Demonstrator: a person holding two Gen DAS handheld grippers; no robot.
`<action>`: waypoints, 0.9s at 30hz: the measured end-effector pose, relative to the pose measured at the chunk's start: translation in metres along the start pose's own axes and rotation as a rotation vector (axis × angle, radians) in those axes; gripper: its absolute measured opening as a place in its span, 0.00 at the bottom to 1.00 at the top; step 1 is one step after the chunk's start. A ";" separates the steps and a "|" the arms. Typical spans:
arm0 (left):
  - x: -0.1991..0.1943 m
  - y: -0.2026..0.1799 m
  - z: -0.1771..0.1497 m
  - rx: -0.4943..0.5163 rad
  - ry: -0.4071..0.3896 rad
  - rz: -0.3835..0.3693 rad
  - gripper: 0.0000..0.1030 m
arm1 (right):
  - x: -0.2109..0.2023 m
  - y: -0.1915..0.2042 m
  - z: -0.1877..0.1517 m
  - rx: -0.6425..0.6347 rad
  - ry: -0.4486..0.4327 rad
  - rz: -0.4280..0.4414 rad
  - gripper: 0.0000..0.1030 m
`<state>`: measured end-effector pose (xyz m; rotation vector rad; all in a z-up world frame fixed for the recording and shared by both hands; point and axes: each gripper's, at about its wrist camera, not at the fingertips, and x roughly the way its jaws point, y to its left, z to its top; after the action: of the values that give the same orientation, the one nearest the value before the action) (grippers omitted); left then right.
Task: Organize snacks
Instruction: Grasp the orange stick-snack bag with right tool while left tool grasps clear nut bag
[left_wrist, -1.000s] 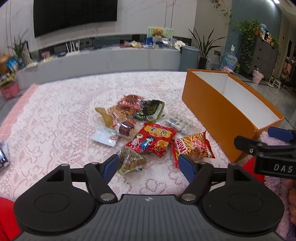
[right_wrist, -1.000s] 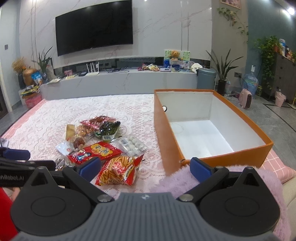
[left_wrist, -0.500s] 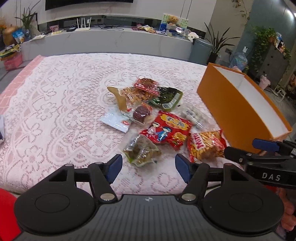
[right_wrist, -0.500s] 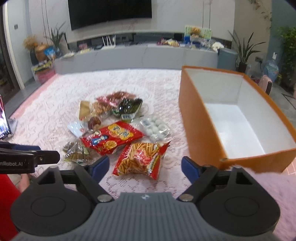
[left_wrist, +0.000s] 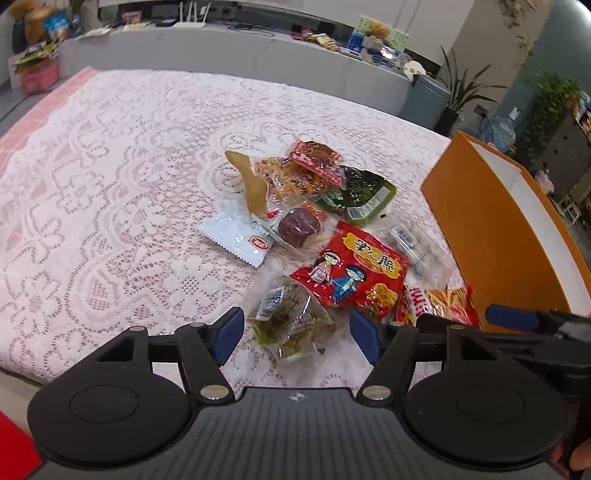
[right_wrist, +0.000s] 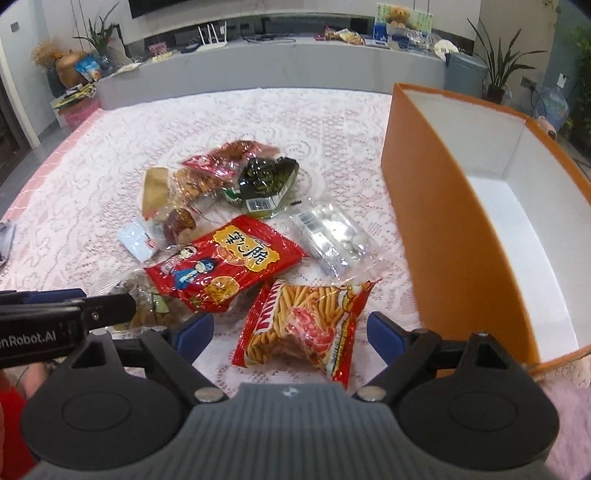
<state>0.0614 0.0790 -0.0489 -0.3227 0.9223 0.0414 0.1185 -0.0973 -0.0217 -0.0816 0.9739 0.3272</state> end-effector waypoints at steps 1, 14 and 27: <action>0.003 0.002 0.001 -0.012 0.005 -0.001 0.75 | 0.003 0.001 0.001 0.001 0.004 -0.002 0.85; 0.034 0.019 -0.003 -0.103 0.054 -0.028 0.76 | 0.031 0.010 0.005 -0.009 0.076 -0.076 0.83; 0.044 0.012 -0.006 -0.033 0.020 -0.052 0.78 | 0.038 0.017 0.001 -0.052 0.103 -0.125 0.71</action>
<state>0.0815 0.0839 -0.0898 -0.3787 0.9331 0.0053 0.1340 -0.0720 -0.0510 -0.2079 1.0569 0.2353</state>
